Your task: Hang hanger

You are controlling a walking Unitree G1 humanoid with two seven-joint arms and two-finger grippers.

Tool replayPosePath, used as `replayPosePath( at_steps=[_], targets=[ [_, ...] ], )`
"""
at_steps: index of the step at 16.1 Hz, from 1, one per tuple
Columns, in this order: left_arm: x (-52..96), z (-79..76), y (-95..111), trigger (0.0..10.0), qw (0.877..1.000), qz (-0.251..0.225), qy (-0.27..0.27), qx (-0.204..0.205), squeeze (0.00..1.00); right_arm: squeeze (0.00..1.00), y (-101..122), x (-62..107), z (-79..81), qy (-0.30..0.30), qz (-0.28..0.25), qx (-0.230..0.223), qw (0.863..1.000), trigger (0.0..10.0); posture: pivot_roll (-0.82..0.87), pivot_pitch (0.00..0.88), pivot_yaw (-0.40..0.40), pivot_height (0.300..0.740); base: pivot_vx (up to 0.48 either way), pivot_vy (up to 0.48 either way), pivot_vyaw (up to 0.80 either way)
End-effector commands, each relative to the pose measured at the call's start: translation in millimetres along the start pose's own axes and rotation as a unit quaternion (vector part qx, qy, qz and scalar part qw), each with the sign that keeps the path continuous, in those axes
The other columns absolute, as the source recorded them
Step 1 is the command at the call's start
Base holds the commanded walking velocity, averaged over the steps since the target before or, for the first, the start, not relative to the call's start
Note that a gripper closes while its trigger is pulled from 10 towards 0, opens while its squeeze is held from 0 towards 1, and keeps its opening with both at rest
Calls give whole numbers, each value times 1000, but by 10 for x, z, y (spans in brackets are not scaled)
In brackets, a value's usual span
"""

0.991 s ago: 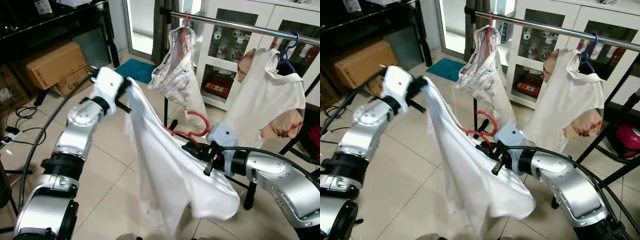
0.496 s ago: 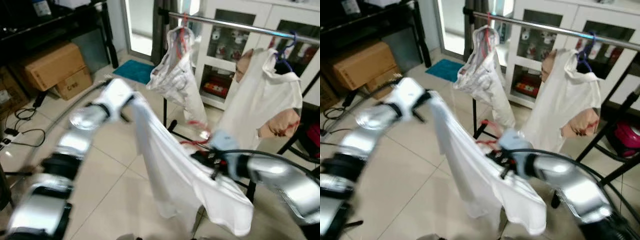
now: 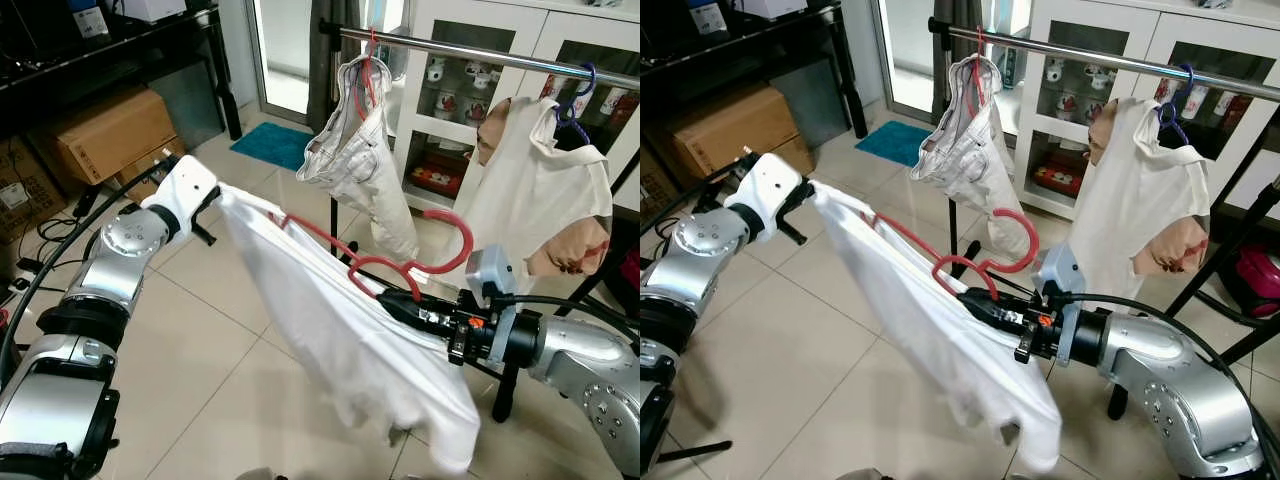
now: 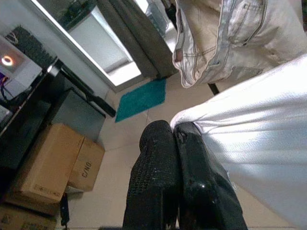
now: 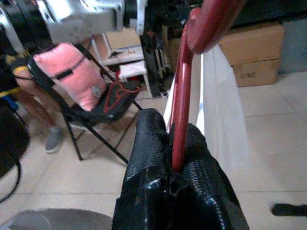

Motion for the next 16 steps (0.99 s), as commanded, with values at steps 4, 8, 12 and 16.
replayPosePath(
  at_steps=[4, 8, 12, 16],
  targets=[
    [-30, -270, 7, 0, 997, -9, -62, 38, 0, 0, 243, -58, -202, -91, -84, -7, 992, 0, -99, 0, 97, 740, 0, 0, 0],
    [-70, -390, 11, 0, 996, -17, -64, 54, 0, 0, 274, -150, -114, -76, -101, -16, 992, 0, -93, 0, 99, 740, 0, 0, 0],
    [-40, -26, 316, 0, 998, -47, -31, -11, 0, 0, -199, -128, -47, -31, 90, 74, 993, 0, -94, 0, 108, 740, 0, 0, 0],
    [-5, 155, 463, 0, 997, -51, -32, -39, 0, 0, -438, -7, 62, 38, 182, 110, 976, 0, -89, 0, 106, 740, 0, 0, 0]
  ],
)
Point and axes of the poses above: a point about 5 cm out from each wrist's last joint towards the gripper, its own x axis pointing back from the gripper into the wrist, its own y axis along the axis of the wrist's last joint, z = x × y, the point moved 5 cm from there along -x, pointing out of the wrist towards the gripper, and after that the axes turned 10 degrees about x, right-handed, at the moved point
